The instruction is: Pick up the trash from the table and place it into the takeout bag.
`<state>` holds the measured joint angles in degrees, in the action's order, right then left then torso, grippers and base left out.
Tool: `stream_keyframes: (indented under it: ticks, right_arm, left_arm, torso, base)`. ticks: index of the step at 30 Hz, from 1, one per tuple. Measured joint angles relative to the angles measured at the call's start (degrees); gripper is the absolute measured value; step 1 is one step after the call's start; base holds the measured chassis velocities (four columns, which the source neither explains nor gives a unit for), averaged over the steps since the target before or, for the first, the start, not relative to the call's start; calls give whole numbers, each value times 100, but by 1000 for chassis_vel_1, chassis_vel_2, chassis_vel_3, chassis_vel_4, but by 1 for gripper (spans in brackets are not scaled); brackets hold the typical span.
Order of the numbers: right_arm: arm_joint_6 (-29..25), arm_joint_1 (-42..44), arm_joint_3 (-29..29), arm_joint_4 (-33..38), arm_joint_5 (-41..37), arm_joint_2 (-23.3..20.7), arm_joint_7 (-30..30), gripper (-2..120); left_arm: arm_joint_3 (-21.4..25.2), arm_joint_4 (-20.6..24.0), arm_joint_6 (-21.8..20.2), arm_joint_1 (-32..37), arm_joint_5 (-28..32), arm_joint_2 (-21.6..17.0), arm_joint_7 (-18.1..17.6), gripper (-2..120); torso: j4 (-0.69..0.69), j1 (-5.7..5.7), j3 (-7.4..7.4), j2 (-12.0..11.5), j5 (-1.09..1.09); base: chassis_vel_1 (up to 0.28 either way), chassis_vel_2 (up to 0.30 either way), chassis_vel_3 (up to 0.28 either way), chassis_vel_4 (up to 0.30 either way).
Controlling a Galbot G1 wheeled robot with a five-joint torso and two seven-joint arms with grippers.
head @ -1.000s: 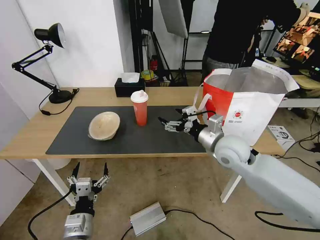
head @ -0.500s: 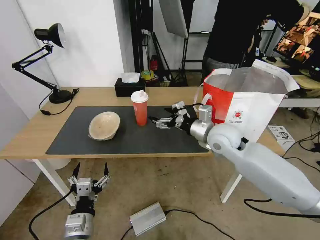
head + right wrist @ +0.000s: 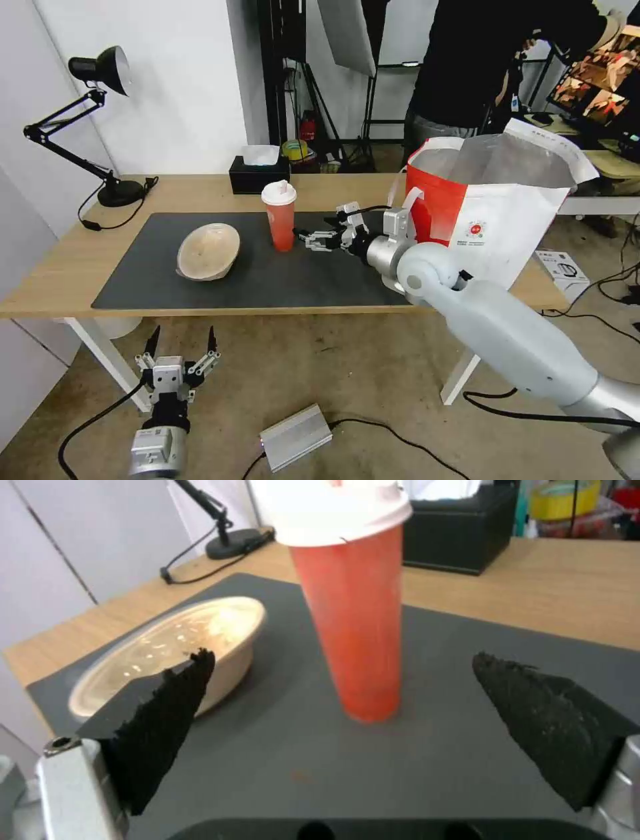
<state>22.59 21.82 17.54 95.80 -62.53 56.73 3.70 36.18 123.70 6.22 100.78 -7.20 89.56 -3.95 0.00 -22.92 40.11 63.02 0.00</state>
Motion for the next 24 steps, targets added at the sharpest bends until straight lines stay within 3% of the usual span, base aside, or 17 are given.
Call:
stream_keyframes:
  ticks: [24]
  right_arm:
    - [-186,-414,242,-965,179,711,-30,99]
  left_arm:
    - [-3,-174,50,-99,3,12,-4,100]
  torso:
    - [0,0,0,0,0]
  base:
    - [0,0,0,0]
